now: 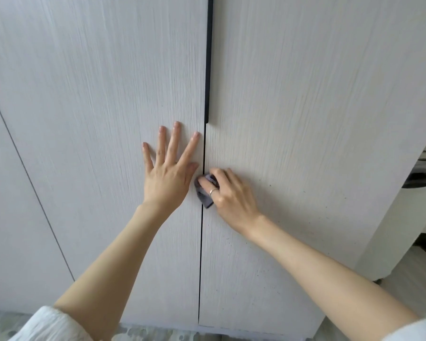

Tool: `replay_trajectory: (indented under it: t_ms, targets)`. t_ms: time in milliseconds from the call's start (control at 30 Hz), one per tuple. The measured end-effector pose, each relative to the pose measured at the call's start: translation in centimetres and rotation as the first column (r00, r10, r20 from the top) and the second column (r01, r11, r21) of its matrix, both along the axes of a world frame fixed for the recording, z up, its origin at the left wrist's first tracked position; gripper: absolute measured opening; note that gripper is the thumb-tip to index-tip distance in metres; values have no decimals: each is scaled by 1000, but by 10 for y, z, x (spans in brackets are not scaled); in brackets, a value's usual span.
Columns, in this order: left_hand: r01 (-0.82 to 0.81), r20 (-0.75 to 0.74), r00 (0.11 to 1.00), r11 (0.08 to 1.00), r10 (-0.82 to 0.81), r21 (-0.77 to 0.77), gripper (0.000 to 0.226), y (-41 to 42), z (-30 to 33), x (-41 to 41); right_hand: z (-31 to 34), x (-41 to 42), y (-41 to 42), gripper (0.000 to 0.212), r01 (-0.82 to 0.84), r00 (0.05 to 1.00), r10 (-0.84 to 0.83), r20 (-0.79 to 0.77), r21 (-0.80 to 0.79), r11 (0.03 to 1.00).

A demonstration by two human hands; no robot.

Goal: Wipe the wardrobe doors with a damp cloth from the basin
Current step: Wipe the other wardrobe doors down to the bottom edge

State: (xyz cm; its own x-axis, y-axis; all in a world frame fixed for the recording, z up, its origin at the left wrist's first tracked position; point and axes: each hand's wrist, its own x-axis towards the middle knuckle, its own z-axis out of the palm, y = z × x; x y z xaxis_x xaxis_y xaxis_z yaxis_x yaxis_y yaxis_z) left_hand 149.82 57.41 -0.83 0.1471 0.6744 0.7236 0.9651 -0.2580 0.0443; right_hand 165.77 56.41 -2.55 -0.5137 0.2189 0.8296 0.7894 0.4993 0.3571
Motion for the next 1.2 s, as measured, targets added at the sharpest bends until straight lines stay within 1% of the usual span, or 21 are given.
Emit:
replay_trajectory:
  t_ms: [67,167,233,300,333,400,467,500,533,567,633,700,767,833,867,900,967,1000,1067,1133,1200]
  targets:
    - [-6,18,1000,1000,6,-4,64,0,-3,1,-8,-3,0,25,-14,1000,14,-6,-10,1000]
    - [-7,49,999,1000,8,-14,62,-1,-8,1,-46,9,-6,17,-10,972,36,233,-112,994]
    - [3,67,998,1000,-1,-29,61,-2,-11,1,-69,19,-12,31,84,911,26,412,-248,965]
    - [11,85,996,999,-8,-43,60,-3,-14,1,-73,25,-14,27,121,890,19,456,-276,953]
    - [14,96,995,999,-9,-48,60,-4,-16,1,-69,28,-14,23,99,904,20,426,-256,962]
    - [18,120,993,998,-11,-57,61,-5,-18,2,-48,32,-13,16,14,961,43,271,-204,979]
    - [20,140,990,998,-12,-56,61,-5,-19,4,-10,38,-13,12,-76,996,65,-66,-184,980]
    - [23,147,989,998,-15,-52,62,-5,-19,4,7,42,-12,17,-82,973,45,-224,-158,984]
    - [31,157,987,998,-23,-50,62,-5,-20,6,20,48,-10,24,-46,952,7,-307,-120,992]
    - [37,170,985,998,-28,-47,62,-5,-20,8,26,54,-8,32,2,947,-30,-321,-89,996]
    - [35,197,980,998,-25,-47,60,-5,-21,11,13,64,-8,35,35,964,-59,-258,-100,994]
    - [30,214,977,998,-18,-52,59,-5,-23,14,-26,72,-13,27,77,984,-116,-136,-260,963]
    - [27,221,975,998,-13,-61,58,-6,-26,15,-65,81,-23,18,85,996,-64,68,-377,922]
    - [34,228,974,996,-15,-77,58,-6,-29,16,-90,89,-30,27,108,950,9,314,-354,929]
    - [34,231,973,996,-15,-80,58,-6,-31,16,-92,90,-30,28,110,952,11,307,-374,921]
    - [36,230,973,997,-18,-75,58,-5,-31,17,-84,89,-29,26,94,970,8,242,-408,908]
    - [36,229,973,997,-21,-62,57,-5,-32,17,-54,78,-26,28,50,996,-79,-42,-460,887]
    - [33,233,972,998,-19,-59,57,-4,-33,17,-34,73,-21,34,36,974,-127,-187,-429,903]
    - [16,237,971,998,-1,-61,57,-3,-34,18,6,70,-10,41,8,925,-112,-363,-277,961]
    - [0,234,972,998,14,-58,56,-2,-37,19,19,72,-4,46,-12,907,-60,-417,-168,986]
    - [-4,238,971,999,16,-52,56,-2,-38,19,0,79,-8,42,11,943,-60,-326,-150,989]
